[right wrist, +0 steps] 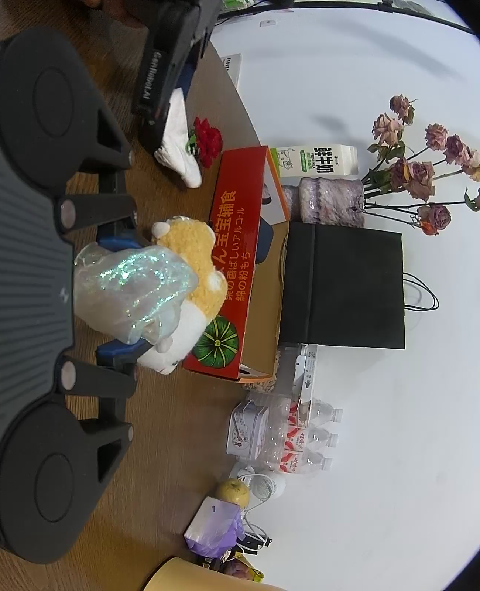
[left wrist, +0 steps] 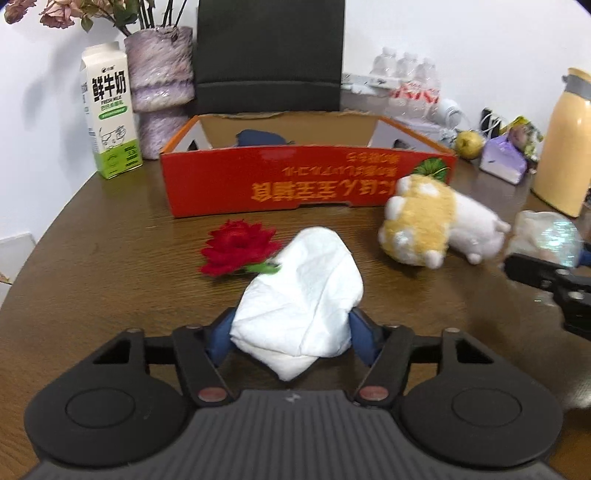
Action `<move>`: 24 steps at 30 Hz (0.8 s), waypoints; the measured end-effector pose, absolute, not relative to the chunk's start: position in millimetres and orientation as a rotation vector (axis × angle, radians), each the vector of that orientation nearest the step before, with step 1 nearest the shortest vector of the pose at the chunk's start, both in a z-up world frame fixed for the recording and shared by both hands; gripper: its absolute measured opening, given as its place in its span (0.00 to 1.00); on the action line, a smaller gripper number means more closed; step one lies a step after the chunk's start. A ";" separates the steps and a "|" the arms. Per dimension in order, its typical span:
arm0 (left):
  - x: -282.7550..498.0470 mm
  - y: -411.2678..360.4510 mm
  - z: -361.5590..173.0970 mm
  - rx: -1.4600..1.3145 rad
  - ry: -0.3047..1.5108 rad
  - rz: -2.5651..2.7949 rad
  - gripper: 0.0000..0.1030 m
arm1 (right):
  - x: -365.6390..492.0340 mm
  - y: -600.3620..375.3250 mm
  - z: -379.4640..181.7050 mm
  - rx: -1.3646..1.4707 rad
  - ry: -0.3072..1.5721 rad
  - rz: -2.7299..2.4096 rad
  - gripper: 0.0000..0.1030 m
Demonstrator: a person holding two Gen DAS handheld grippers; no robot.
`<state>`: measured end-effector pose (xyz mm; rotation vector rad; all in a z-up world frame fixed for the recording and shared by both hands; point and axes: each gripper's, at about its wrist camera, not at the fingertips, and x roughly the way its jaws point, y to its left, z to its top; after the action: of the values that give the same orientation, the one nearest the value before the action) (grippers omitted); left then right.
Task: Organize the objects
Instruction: 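Grasp the white cloth under the red rose with the left tool, then carry the plastic bag and white cloth toward the box with both tools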
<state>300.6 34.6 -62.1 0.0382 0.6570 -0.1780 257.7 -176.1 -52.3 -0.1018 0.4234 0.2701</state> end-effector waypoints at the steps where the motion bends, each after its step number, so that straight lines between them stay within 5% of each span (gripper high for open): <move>1: 297.1 32.7 -60.9 0.038 0.650 -0.179 0.58 | 257.6 -176.1 -52.2 -0.101 0.423 0.270 0.43; 24: 223.7 7.0 -41.8 0.021 0.450 -0.085 0.52 | 243.8 -174.5 -46.5 -0.112 0.361 0.286 0.43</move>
<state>223.7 7.0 -41.8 0.0207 0.4499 -0.0852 243.8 -174.5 -46.5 -0.1119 0.3608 0.2861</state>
